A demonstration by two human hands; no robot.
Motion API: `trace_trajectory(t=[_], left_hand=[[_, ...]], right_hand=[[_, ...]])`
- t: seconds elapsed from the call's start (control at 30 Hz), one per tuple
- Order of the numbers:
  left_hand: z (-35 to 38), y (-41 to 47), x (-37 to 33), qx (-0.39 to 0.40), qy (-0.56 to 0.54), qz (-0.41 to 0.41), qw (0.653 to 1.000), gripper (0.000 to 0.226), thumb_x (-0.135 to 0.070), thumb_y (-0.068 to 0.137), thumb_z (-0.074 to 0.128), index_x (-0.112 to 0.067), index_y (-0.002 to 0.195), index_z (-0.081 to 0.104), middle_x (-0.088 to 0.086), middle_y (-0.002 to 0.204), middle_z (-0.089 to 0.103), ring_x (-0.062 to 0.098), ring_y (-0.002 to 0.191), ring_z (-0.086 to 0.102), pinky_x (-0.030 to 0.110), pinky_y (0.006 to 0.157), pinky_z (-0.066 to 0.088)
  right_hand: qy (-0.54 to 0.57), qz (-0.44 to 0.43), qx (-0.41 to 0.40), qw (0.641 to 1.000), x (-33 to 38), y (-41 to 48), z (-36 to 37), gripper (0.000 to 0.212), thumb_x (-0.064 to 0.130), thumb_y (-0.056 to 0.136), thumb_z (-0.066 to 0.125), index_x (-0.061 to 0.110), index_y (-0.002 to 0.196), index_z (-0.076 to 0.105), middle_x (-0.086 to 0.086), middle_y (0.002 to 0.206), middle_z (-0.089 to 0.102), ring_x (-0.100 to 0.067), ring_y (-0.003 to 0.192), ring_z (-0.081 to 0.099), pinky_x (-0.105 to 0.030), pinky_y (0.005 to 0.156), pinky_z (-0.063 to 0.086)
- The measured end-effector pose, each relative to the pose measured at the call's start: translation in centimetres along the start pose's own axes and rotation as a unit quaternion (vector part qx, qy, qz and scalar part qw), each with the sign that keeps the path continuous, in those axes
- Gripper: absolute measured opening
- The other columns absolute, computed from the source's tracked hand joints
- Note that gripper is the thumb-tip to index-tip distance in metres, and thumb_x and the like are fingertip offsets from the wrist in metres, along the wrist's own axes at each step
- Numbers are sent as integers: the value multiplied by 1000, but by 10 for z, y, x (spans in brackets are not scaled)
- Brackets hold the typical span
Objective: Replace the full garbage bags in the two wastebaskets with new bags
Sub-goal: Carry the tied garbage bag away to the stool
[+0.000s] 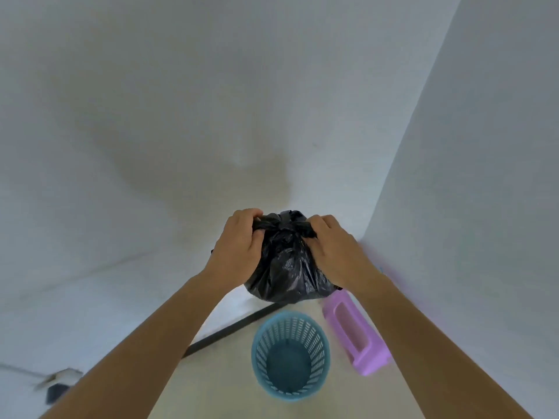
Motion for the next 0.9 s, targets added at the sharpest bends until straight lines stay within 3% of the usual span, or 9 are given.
trace_trajectory(t=[0.17,0.3,0.43,0.57,0.63,0.7,0.8,0.9], left_hand=[[-172,-5,-99,-94,-6,-4,996,32,-20,98,48,-18,130,52,-4,127,48,13,124,42,32,107,36],[-252,-65,-123,-163,52,-26,985,50,-39,93,52,-20,138,46,-6,142,41,10,138,27,31,112,28],[-289,-168,-117,-235,115,-116,958,66,-49,83,49,-16,140,45,-4,146,38,15,140,22,32,114,23],[-323,-289,-106,-270,164,-214,924,73,-61,85,42,-17,143,42,-2,146,38,15,140,20,44,118,25],[-348,-356,-105,-293,184,-251,904,76,-66,87,48,-20,146,37,-6,150,33,6,141,14,40,121,18],[-375,-424,-103,-311,231,-293,874,90,-68,81,60,-18,149,29,-6,154,25,11,146,7,36,121,11],[-422,-532,-90,-358,319,-329,813,86,-48,76,67,-10,146,33,4,152,32,25,147,15,47,121,19],[-474,-633,-78,-408,336,-373,763,73,-33,72,60,-8,138,43,6,145,42,26,143,23,40,120,19]], right_hand=[[25,-84,-25,996,130,38,-154,20,28,103,38,17,117,47,-4,120,48,-32,73,59,-46,71,53],[80,-178,-38,980,211,33,-195,20,25,104,38,14,117,49,-3,121,48,-30,77,58,-40,71,50],[139,-292,-5,946,289,6,-169,18,23,104,40,14,116,51,-2,121,48,-28,75,59,-38,69,48],[172,-390,66,902,384,-42,-132,21,29,105,40,16,118,50,-4,119,51,-29,81,61,-38,73,49],[192,-441,96,872,445,-76,-115,21,30,105,39,16,118,50,-3,116,52,-26,83,60,-34,73,46],[203,-488,122,840,511,-117,-102,21,31,106,38,17,116,49,-1,114,51,-25,84,59,-33,74,45],[226,-551,155,788,612,-184,-81,20,33,106,36,20,115,48,3,116,49,-23,86,59,-34,77,48],[255,-598,185,737,710,-249,-56,19,33,106,37,19,113,48,3,114,50,-24,89,59,-39,80,49]])
Point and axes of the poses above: each hand's wrist, its own y-axis towards the middle knuckle, its own z-axis out of the palm, x = y × z, the point moved 2 cm from there along y, towards the middle knuckle
